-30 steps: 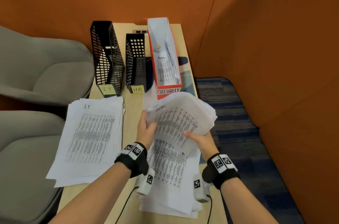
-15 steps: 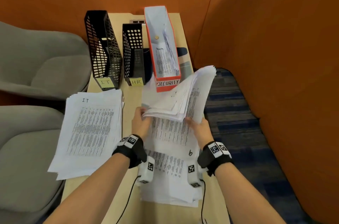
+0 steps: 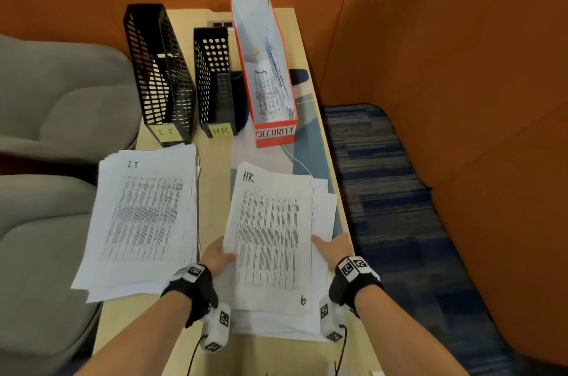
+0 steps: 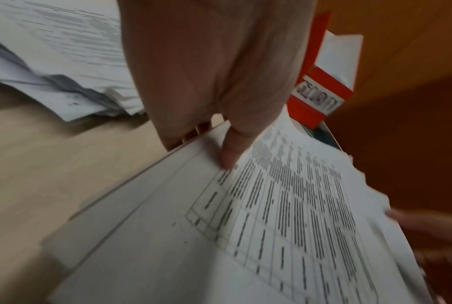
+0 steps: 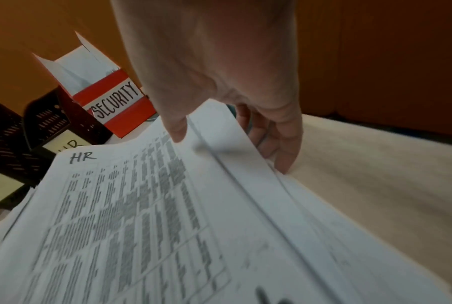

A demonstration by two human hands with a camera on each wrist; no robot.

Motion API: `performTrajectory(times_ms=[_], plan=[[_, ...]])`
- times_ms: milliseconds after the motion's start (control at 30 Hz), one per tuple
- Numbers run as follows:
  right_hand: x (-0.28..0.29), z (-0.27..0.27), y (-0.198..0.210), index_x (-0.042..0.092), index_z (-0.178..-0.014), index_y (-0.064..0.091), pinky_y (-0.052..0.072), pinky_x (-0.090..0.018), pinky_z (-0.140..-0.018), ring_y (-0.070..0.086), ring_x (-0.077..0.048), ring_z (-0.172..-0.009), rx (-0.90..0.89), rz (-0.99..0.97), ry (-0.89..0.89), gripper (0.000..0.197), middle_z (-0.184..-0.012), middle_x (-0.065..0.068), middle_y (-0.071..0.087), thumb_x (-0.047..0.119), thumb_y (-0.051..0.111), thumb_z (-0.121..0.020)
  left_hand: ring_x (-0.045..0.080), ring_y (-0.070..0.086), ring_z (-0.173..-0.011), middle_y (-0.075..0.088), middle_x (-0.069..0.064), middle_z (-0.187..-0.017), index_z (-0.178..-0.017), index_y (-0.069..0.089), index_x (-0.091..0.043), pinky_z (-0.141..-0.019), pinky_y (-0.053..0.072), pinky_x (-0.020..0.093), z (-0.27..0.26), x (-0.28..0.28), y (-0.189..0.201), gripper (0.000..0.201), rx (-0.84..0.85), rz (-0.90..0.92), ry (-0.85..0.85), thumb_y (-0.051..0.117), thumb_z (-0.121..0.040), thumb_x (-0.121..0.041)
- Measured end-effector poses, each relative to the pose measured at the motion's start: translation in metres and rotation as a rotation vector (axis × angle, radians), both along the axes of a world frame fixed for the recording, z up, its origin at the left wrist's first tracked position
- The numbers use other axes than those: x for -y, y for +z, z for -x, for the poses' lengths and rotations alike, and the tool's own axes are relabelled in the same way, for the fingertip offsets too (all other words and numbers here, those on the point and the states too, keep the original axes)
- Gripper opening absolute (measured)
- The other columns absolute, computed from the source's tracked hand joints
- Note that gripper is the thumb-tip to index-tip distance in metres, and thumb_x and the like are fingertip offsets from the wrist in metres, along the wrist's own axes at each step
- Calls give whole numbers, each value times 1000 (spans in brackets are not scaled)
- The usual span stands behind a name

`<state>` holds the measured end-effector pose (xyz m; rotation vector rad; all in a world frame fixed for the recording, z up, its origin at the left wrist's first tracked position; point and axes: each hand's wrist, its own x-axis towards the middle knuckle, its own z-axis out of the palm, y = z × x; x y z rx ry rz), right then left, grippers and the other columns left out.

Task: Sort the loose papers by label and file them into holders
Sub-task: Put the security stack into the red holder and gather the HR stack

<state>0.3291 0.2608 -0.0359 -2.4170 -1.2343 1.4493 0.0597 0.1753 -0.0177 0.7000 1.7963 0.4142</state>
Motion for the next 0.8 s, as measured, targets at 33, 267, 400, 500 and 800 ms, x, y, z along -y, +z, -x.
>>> performTrajectory(times_ms=[33, 267, 400, 500, 800], plan=[[3, 5, -4, -2, -132, 41, 52, -43, -92, 59, -32, -110, -7, -1, -14, 91, -128, -17, 55, 57, 74, -71, 31, 51, -122, 53, 13, -131, -136, 41, -5, -101, 40, 38, -7, -1, -4, 52, -61, -8, -45, 58, -87, 0], [11, 32, -3, 9, -151, 12, 32, -47, -112, 32, -36, -138, 91, 1, 345, 81, -152, -15, 26, 52, 49, -93, 37, 40, -123, 31, 16, -142, -150, 11, -25, -106, 35, 42, -38, -5, -19, 83, -411, -67, -253, 38, -82, 14], [-3, 8, -9, 5, -132, 45, 45, -33, -92, 52, -33, -118, 120, -138, 358, 34, -128, -17, 53, 15, 40, -100, 35, 46, -125, 45, 17, -138, -147, 21, -21, -105, 40, 42, -16, -3, -20, 76, -264, -103, -146, 33, -82, 17], [-13, 1, -5, 6, -101, 56, 41, -27, -75, 56, -25, -88, 101, -199, 303, 13, -104, -16, 64, 16, 48, -98, 34, 56, -111, 58, 16, -121, -136, 36, -16, -97, 46, 41, -11, -1, -18, 61, -252, -105, -81, 32, -83, 13], [-42, 5, 11, 9, -84, 54, 56, -33, -67, 64, -24, -74, -101, -5, 494, 12, -85, -12, 64, 15, 50, -94, 32, 56, -116, 61, 17, -125, -124, 55, -1, -100, 43, 40, -8, -14, -18, 37, -212, -17, -31, 58, -91, -19]])
